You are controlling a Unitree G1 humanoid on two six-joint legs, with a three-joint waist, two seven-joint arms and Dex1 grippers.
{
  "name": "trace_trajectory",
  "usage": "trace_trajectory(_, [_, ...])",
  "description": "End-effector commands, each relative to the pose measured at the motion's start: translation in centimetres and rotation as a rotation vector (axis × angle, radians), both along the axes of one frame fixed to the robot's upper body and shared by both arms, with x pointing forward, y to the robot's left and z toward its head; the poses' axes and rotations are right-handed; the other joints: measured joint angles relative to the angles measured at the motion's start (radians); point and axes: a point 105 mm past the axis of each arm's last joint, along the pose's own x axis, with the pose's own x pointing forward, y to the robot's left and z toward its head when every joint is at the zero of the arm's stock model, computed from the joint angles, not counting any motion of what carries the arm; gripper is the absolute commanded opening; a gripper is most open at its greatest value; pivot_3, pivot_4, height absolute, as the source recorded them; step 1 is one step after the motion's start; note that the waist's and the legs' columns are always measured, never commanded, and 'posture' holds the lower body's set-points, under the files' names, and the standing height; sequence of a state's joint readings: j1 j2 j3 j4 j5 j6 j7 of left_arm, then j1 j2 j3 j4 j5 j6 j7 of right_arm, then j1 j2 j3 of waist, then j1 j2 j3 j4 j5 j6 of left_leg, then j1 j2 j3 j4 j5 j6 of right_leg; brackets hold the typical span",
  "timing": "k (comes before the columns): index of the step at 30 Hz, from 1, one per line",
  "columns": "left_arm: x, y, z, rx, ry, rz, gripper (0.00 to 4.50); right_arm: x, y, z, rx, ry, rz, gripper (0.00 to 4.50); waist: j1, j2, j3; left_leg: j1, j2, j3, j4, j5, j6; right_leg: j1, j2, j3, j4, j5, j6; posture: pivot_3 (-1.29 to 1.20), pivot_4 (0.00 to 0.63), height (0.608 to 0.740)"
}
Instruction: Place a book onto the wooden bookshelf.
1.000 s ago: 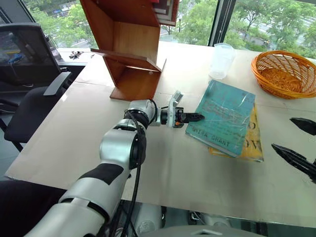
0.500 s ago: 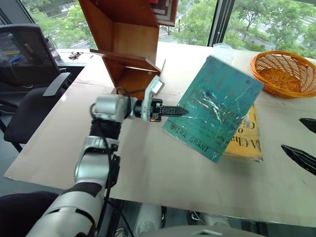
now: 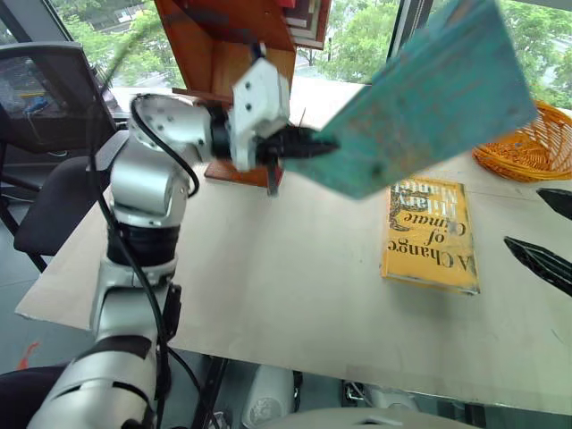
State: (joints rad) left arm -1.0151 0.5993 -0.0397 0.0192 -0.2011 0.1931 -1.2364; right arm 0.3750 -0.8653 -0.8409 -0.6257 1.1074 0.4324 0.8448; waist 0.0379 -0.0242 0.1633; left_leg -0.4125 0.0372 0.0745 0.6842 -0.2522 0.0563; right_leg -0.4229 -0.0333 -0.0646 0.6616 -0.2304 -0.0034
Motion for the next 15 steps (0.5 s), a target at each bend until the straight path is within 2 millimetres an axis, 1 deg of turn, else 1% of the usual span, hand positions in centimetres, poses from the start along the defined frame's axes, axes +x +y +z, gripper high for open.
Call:
trace_trajectory(1, [0.5, 1.2, 4.2, 0.024, -0.351, 0.085, 0.02, 0.2, 0.3, 0.4, -0.003, -0.034, 0.014, 4.50, 0.000, 0.000, 0.000, 0.000, 0.000, 0.000, 0.000, 0.000, 0.000, 0.000, 0.000, 0.000, 0.000, 0.000, 0.000, 0.00, 0.150, 0.740])
trace_trajectory(3, [1.1, 2.0, 5.4, 0.066, -0.462, 0.132, 0.02, 0.3, 0.5, 0.5, 0.000, -0.047, 0.028, 4.50, 0.000, 0.000, 0.000, 0.000, 0.000, 0.001, 0.000, 0.000, 0.000, 0.000, 0.001, 0.000, 0.000, 0.000, 0.001, 0.00, 0.150, 0.740])
trace_trajectory(4, [1.7, 2.6, 5.5, 0.122, -0.516, 0.167, 0.02, 0.4, 0.6, 0.7, 0.008, -0.059, 0.030, 4.50, 0.000, 0.000, 0.000, 0.000, 0.000, 0.000, 0.000, 0.000, 0.000, 0.000, 0.001, 0.000, 0.000, 0.000, 0.001, 0.00, 0.150, 0.740])
trace_trajectory(7, [3.0, 4.2, 5.9, 0.215, -0.582, 0.254, 0.02, 0.7, 0.9, 1.0, 0.031, -0.086, 0.041, 4.50, 0.000, 0.000, 0.000, 0.000, 0.000, 0.001, 0.000, 0.000, 0.000, 0.000, 0.001, 0.000, 0.000, 0.000, 0.001, 0.00, 0.150, 0.740])
trace_trajectory(10, [4.5, 6.3, 5.4, 0.344, -0.602, 0.346, 0.02, 0.9, 1.1, 0.7, 0.028, -0.084, 0.050, 4.50, 0.000, 0.000, 0.000, 0.000, 0.000, 0.001, 0.000, 0.000, 0.000, 0.000, 0.001, -0.001, 0.000, -0.001, 0.002, 0.00, 0.150, 0.740])
trace_trajectory(12, [5.6, 8.1, 4.7, 0.478, -0.629, 0.412, 0.02, 1.1, 1.3, 0.5, 0.030, -0.088, 0.058, 4.50, -0.001, 0.000, 0.000, 0.000, 0.000, 0.001, 0.000, 0.000, 0.000, 0.000, 0.001, -0.001, 0.000, -0.001, 0.002, 0.00, 0.150, 0.740])
trace_trajectory(14, [6.5, 9.9, 3.7, 0.604, -0.585, 0.465, 0.02, 1.2, 1.4, 0.6, 0.034, -0.095, 0.064, 4.50, -0.001, 0.000, 0.000, 0.000, 0.000, 0.002, 0.000, 0.000, 0.000, -0.001, 0.001, 0.000, 0.000, -0.001, 0.002, 0.00, 0.150, 0.740])
trace_trajectory(15, [6.7, 10.5, 3.5, 0.619, -0.545, 0.488, 0.02, 1.1, 1.5, 0.6, 0.033, -0.097, 0.066, 4.50, -0.001, 0.000, 0.000, 0.000, 0.000, 0.001, 0.000, 0.000, 0.000, -0.001, 0.001, -0.001, 0.000, -0.001, 0.003, 0.00, 0.150, 0.740])
